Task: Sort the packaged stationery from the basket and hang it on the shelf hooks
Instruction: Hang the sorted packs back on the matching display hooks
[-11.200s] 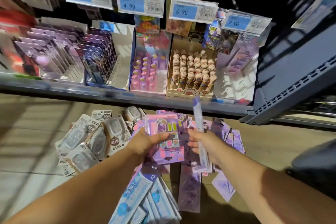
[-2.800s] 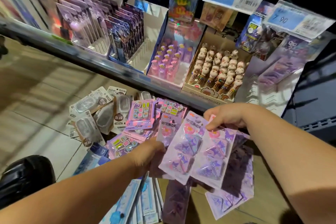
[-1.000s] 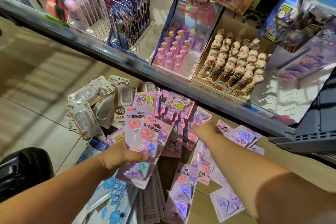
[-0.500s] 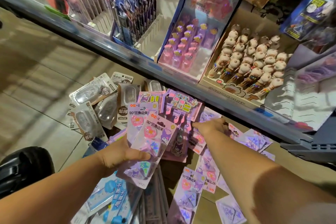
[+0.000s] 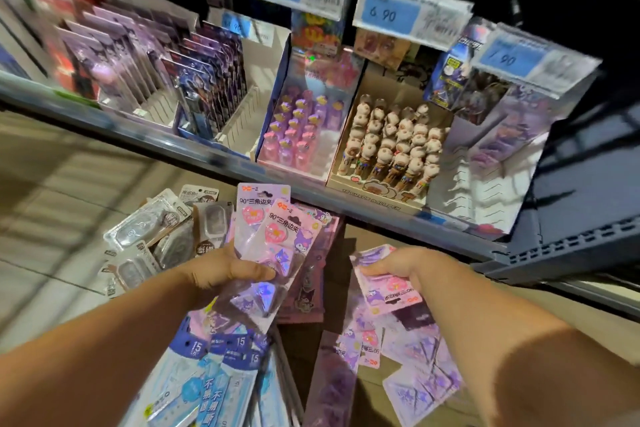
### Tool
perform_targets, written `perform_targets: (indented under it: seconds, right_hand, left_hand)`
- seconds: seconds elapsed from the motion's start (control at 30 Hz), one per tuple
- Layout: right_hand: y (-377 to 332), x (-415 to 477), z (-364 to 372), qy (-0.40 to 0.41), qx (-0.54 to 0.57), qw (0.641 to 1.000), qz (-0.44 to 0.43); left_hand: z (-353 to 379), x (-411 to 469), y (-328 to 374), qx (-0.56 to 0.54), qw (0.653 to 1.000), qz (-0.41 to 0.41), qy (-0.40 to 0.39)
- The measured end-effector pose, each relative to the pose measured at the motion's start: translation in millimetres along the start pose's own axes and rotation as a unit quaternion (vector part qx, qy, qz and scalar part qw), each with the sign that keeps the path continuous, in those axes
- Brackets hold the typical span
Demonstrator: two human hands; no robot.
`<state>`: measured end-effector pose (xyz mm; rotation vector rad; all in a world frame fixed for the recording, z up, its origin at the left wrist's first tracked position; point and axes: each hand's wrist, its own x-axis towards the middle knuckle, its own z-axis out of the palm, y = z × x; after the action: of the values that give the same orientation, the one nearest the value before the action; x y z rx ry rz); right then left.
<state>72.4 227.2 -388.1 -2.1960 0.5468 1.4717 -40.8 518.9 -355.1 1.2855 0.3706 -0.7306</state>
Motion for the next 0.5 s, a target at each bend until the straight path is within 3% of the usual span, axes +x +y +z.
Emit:
perform_targets:
  seconds: [0.2, 0.33, 0.5]
  right_hand:
    - [3.2, -67.4, -40.9, -0.022, -0.039, 0.999, 0.002]
    - [-0.6, -115.8, -63.0, -0.004, -0.077, 0.995, -0.057]
    - [18.5, -175.3, -86.3, 0.067, -0.093, 0.985, -0.129]
  left_hand:
    - [29.5, -9.6, 25.9, -0.014, 0.999, 0.024, 0.022]
    - [49.4, -13.4, 27.4, -0.017, 0.999, 0.022, 0.023]
    - [87.7, -19.6, 36.7, -0.034, 0.995, 0.093, 0.018]
